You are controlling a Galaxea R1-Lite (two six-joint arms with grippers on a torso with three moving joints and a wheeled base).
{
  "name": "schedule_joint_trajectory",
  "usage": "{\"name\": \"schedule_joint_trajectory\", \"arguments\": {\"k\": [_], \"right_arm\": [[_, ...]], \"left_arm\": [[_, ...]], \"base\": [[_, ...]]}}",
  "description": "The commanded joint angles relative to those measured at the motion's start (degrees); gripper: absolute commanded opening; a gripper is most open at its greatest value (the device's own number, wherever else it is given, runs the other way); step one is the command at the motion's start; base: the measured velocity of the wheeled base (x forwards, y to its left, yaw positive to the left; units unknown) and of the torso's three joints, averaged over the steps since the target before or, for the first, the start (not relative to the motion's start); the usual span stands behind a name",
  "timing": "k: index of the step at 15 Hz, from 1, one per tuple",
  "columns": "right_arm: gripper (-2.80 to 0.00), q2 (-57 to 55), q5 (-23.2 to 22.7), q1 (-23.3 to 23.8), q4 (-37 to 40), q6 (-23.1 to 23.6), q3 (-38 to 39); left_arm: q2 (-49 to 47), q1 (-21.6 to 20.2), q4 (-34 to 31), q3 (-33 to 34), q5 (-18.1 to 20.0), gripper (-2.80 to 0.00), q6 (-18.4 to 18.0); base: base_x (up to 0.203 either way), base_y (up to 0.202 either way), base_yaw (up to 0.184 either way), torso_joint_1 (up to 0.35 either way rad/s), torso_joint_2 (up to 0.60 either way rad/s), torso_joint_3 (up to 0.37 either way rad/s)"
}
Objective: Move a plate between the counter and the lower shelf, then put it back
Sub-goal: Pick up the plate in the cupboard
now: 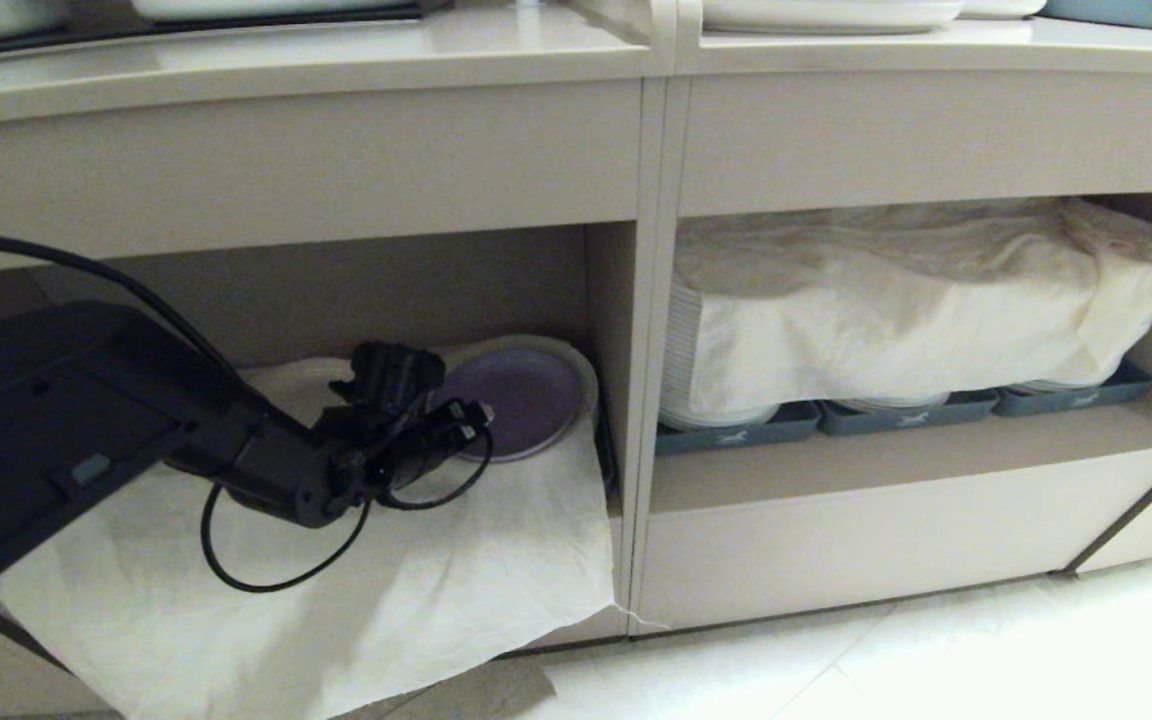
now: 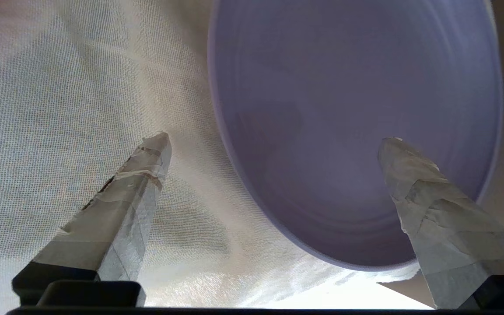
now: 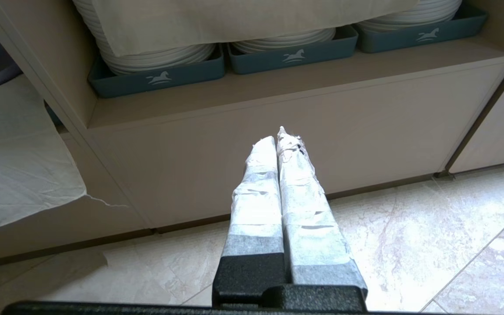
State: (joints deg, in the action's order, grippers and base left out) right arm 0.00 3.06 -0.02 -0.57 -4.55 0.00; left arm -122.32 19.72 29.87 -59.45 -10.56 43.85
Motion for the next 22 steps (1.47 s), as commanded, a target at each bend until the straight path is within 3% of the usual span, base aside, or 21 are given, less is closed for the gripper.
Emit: {"name": "schedule_joint_trajectory", "arguments": {"k": [1, 13, 14, 22], "right_arm": [[-2.8, 0.0, 0.0, -0.1, 0.0, 0.0, 0.0], [-2.8, 0.0, 0.0, 0.0, 0.0, 0.0, 0.0], [-2.8, -0.1, 0.0, 0.0, 0.0, 0.0, 0.0], [-2.8, 0.0, 0.0, 0.0, 0.0, 0.0, 0.0]], "left_arm": [[-0.6, 0.0, 0.3, 0.0, -0.1, 0.0, 0.3], [-2.5, 0.1, 0.9, -0.6, -1.4, 0.0, 0.6], [-3.0, 0.1, 1.3, -0.9, -2.4, -2.8, 0.6], [-2.9, 0.1, 1.8, -1.6, -2.7, -2.8, 0.7]], "base": [[0.0, 0.0, 0.0, 0.0, 0.0, 0.0], [0.0, 0.0, 0.0, 0.0, 0.0, 0.0], [0.0, 0.0, 0.0, 0.0, 0.0, 0.0], [0.0, 0.0, 0.0, 0.0, 0.0, 0.0]]}}
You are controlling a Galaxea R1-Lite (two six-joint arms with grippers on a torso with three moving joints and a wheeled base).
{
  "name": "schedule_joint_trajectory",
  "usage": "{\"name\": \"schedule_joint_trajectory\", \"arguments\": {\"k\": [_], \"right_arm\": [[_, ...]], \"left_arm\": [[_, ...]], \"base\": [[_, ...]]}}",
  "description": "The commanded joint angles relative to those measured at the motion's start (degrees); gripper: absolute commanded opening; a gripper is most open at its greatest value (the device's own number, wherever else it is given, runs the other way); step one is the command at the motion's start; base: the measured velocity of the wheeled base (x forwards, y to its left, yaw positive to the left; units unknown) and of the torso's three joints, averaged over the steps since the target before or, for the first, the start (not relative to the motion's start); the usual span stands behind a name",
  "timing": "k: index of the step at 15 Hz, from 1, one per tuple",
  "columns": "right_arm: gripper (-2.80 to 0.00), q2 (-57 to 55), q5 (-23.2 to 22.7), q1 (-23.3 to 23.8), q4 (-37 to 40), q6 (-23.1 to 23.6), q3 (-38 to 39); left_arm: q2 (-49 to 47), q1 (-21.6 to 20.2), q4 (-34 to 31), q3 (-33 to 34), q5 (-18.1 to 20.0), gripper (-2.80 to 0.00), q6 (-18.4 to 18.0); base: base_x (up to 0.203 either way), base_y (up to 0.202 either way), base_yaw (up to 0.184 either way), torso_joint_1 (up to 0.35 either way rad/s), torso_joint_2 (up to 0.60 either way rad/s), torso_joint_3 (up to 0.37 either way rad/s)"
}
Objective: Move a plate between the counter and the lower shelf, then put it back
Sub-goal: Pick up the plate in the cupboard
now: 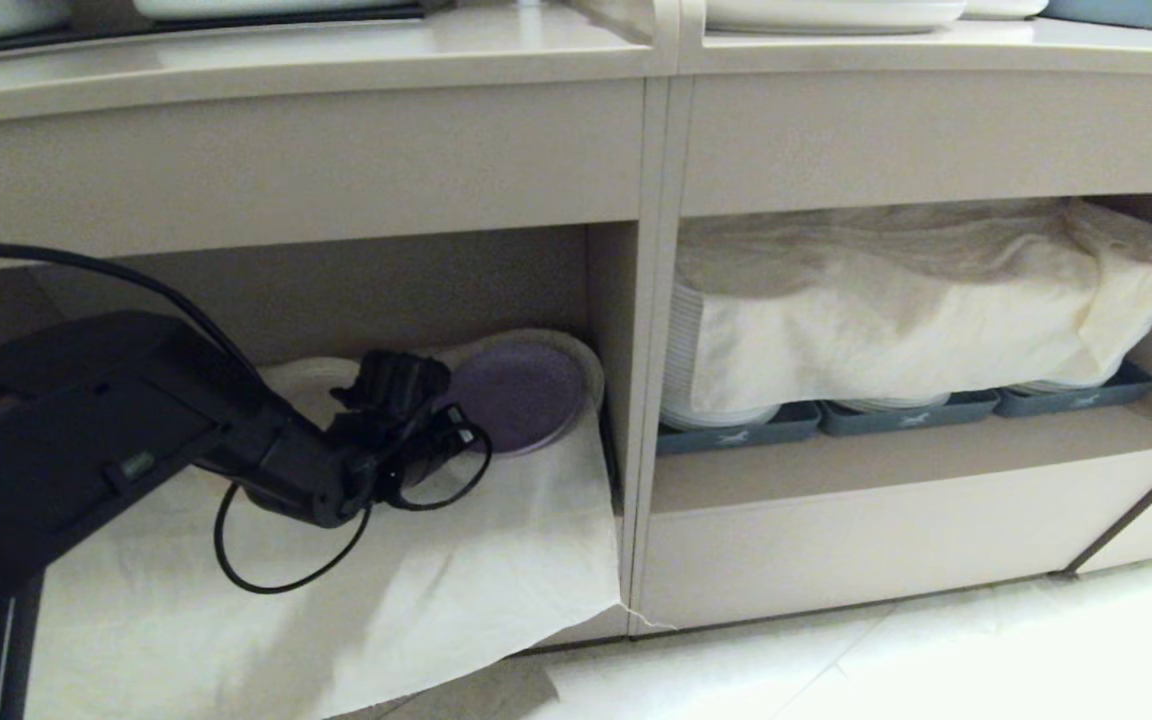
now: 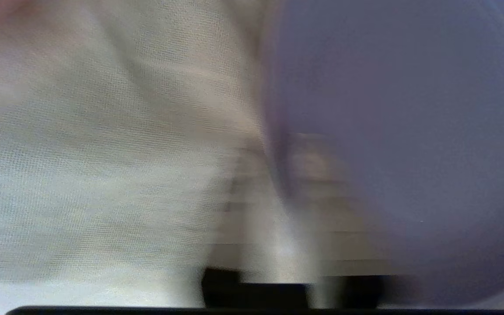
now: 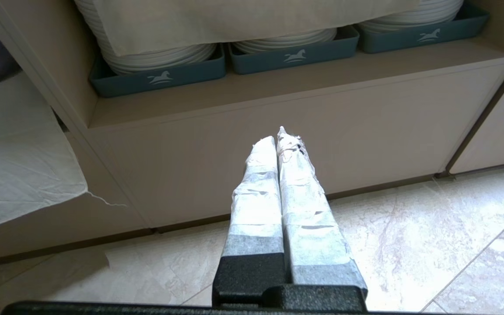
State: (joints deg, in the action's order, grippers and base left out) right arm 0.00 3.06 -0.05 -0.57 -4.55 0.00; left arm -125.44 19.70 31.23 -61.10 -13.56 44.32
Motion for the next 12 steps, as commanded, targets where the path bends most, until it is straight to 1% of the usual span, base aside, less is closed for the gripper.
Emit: {"name": "schedule_joint_trajectory", "arguments": {"k": [1, 12], "right_arm": [[-2.8, 0.0, 0.0, 0.0, 0.0, 0.0, 0.0], [-2.8, 0.0, 0.0, 0.0, 0.0, 0.0, 0.0]], "left_arm": [[0.2, 0.1, 0.3, 0.0, 0.3, -2.8, 0.2], [1.6, 0.1, -0.3, 0.8, 0.1, -2.8, 0.0]], "base": [[0.0, 0.0, 0.0, 0.0, 0.0, 0.0], [0.0, 0.0, 0.0, 0.0, 0.0, 0.0]]}}
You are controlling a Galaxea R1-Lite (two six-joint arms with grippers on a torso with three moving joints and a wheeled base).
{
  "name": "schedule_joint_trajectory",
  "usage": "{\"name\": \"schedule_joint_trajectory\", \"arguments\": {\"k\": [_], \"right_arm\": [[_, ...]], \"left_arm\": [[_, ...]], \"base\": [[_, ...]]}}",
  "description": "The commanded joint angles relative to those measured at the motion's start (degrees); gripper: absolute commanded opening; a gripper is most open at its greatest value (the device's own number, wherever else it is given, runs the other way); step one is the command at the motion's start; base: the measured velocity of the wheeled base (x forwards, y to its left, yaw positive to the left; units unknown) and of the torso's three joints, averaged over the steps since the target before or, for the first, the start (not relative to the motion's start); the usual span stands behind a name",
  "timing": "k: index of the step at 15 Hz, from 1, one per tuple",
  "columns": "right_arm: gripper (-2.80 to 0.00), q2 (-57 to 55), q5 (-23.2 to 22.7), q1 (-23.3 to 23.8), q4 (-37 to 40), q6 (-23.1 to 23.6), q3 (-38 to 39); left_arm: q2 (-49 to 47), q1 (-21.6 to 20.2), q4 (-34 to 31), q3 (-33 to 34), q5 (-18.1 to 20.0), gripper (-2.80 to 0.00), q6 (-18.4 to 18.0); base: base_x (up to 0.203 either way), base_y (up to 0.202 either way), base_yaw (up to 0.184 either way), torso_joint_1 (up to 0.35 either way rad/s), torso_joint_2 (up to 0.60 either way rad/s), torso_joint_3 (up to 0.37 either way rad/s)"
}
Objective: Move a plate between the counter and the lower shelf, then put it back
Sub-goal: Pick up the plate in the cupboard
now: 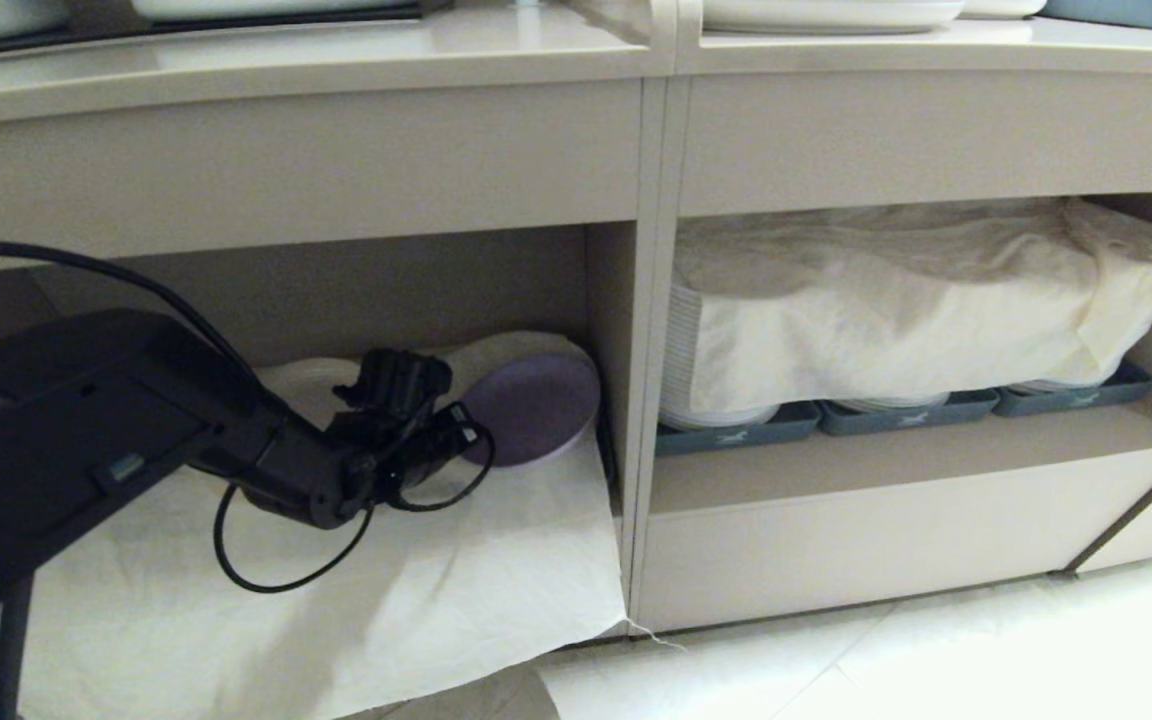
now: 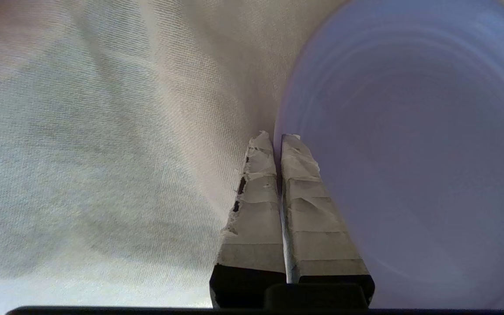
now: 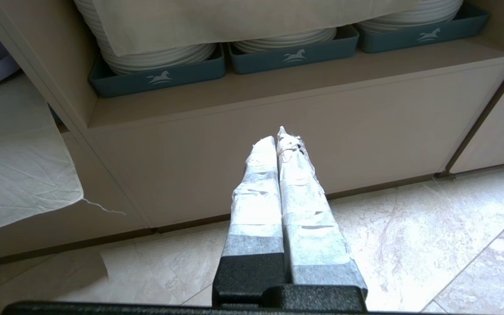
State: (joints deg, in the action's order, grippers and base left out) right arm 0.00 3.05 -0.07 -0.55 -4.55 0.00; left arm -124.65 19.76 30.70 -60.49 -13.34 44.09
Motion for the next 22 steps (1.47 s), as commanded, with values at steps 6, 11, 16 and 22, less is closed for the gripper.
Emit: {"name": "schedule_joint_trajectory", "arguments": {"k": [6, 11, 16, 22], "right_arm": [[-2.8, 0.0, 0.0, 0.0, -0.1, 0.0, 0.0], [-2.8, 0.0, 0.0, 0.0, -0.1, 0.0, 0.0], [-2.8, 0.0, 0.0, 0.1, -0.1, 0.0, 0.0], [-2.8, 0.0, 0.0, 0.1, 0.0, 0.0, 0.0]], "left_arm": [[3.7, -0.1, 0.4, 4.3, -0.2, -2.8, 0.0], [6.4, -0.1, 0.3, 5.9, -0.3, -2.8, 0.0], [7.6, -0.1, 0.8, 8.0, -1.6, -2.8, 0.0], [8.6, -0.1, 0.9, 10.2, -1.8, -2.8, 0.2]], "base": [[0.0, 0.0, 0.0, 0.0, 0.0, 0.0], [0.0, 0.0, 0.0, 0.0, 0.0, 0.0], [0.0, 0.0, 0.0, 0.0, 0.0, 0.0], [0.0, 0.0, 0.0, 0.0, 0.0, 0.0]]}}
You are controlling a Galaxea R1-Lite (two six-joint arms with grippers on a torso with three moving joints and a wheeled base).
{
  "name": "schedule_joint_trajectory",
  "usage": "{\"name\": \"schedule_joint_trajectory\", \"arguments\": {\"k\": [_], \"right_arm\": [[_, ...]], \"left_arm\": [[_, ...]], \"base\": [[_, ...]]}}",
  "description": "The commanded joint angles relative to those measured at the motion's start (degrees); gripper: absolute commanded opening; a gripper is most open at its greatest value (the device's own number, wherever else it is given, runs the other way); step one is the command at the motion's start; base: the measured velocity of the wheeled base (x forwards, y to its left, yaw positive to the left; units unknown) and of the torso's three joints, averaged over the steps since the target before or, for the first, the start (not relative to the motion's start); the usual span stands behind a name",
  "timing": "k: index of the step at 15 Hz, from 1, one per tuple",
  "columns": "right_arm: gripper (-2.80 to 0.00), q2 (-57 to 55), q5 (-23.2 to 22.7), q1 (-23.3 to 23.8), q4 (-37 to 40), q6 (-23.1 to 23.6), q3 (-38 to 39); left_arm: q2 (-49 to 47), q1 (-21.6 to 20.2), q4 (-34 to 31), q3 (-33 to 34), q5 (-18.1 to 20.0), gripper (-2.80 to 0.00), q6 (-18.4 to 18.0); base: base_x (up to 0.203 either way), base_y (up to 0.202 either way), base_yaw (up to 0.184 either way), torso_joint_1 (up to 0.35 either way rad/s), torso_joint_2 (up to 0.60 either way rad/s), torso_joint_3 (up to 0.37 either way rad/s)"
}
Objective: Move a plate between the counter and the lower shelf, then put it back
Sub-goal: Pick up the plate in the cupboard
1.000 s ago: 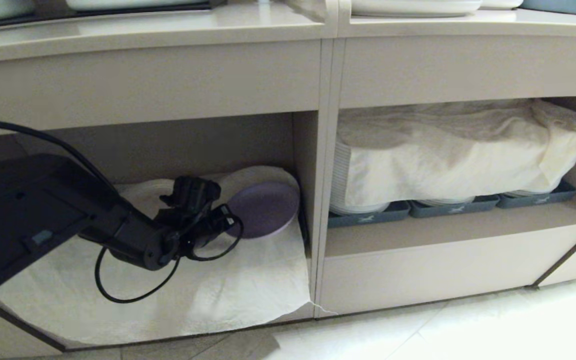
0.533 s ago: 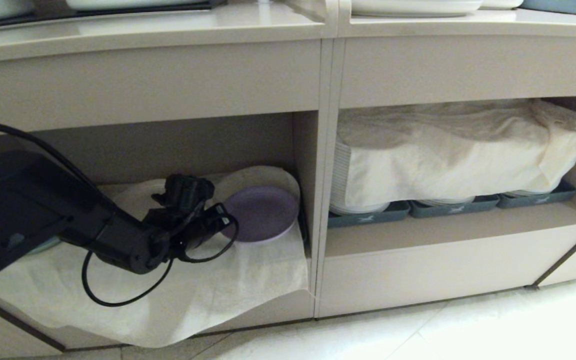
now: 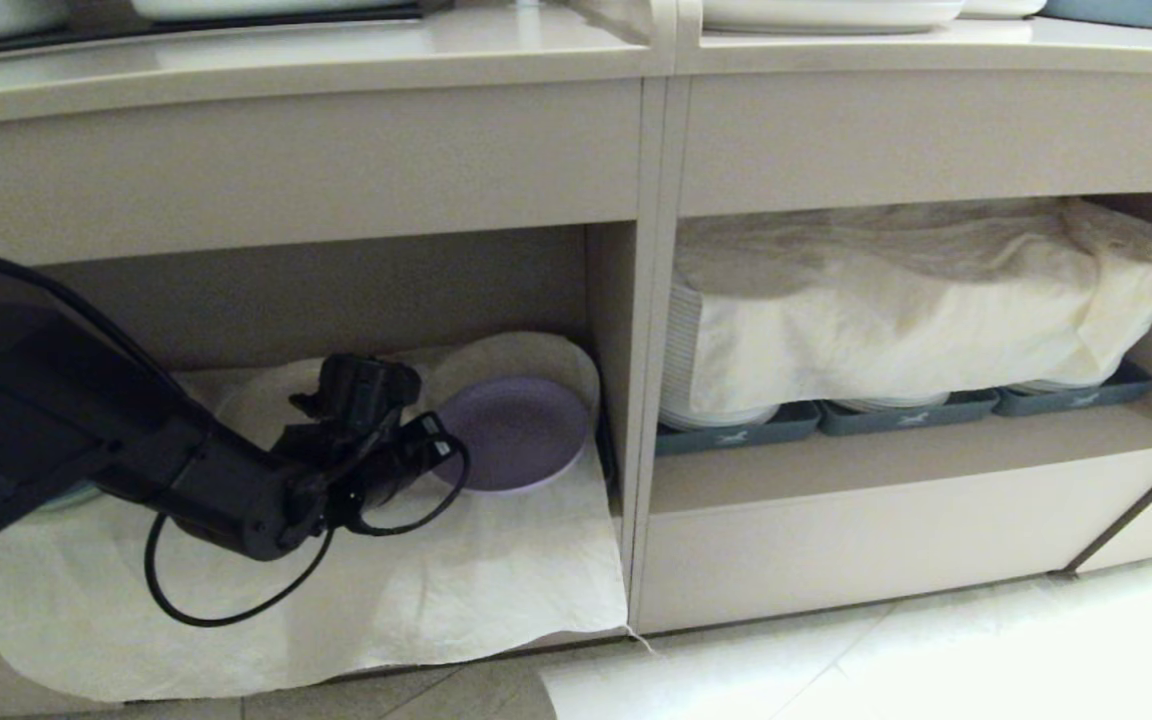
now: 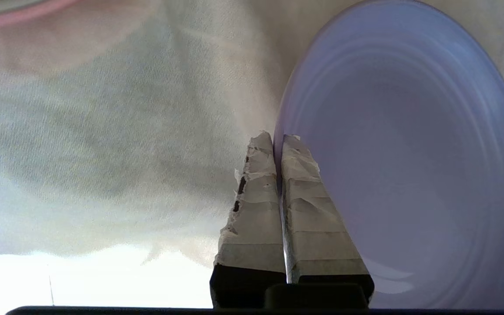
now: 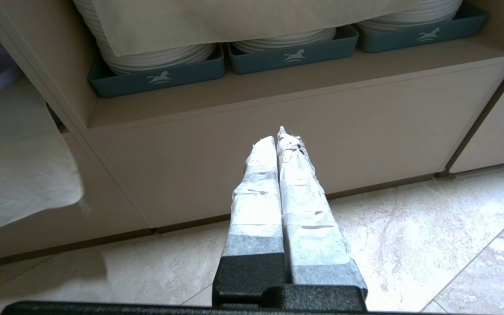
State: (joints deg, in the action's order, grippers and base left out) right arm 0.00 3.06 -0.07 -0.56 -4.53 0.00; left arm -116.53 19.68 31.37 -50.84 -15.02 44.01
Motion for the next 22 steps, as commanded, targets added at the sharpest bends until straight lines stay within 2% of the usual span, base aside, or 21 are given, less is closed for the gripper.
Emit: {"name": "schedule_joint_trajectory", "arguments": {"k": [1, 22], "right_arm": [[-2.8, -0.1, 0.0, 0.0, -0.1, 0.0, 0.0], [-2.8, 0.0, 0.0, 0.1, 0.0, 0.0, 0.0]], "left_arm": [[0.8, 0.0, 0.4, 1.1, -0.2, -2.8, 0.3], [10.7, 0.0, 0.5, 12.6, -0.9, -2.8, 0.6]], "base": [[0.0, 0.0, 0.0, 0.0, 0.0, 0.0], [0.0, 0.0, 0.0, 0.0, 0.0, 0.0]]}}
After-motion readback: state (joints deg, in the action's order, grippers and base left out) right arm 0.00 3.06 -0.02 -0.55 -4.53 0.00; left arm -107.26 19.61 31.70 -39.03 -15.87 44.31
